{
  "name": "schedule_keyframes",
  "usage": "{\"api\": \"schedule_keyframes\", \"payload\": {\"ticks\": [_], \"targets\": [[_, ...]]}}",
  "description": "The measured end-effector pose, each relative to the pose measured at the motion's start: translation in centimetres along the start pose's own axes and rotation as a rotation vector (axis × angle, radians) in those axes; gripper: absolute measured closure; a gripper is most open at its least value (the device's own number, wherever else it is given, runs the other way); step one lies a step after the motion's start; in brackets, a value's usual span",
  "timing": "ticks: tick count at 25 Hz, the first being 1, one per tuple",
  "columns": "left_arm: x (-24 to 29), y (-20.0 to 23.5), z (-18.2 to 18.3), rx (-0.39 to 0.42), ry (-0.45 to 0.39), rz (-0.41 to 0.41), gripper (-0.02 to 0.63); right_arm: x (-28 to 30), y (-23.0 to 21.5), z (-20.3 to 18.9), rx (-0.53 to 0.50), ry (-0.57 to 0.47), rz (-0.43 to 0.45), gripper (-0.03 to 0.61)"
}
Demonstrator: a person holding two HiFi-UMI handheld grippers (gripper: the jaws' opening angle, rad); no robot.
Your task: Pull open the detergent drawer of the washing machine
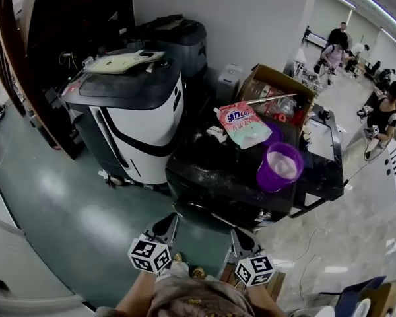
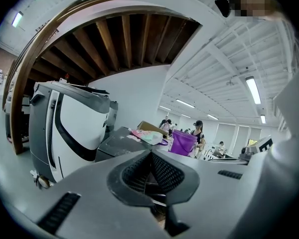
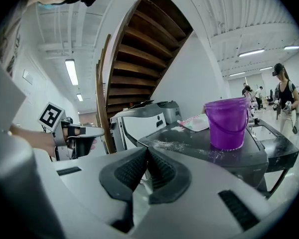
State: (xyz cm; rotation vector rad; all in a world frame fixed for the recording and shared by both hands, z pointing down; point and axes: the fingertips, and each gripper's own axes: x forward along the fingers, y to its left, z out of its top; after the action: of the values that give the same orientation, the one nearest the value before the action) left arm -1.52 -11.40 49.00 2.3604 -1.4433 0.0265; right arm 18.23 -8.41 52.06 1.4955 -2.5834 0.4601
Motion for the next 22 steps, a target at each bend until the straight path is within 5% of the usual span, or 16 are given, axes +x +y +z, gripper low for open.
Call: {"api": "schedule_keyframes", "payload": {"ticks": [22], "targets": [[4.1, 4.7, 3.2, -0.030, -0.013, -0.101, 0.592, 6.5, -0.2, 2.1, 0.014, -0.041, -0.056, 0.574]]}}
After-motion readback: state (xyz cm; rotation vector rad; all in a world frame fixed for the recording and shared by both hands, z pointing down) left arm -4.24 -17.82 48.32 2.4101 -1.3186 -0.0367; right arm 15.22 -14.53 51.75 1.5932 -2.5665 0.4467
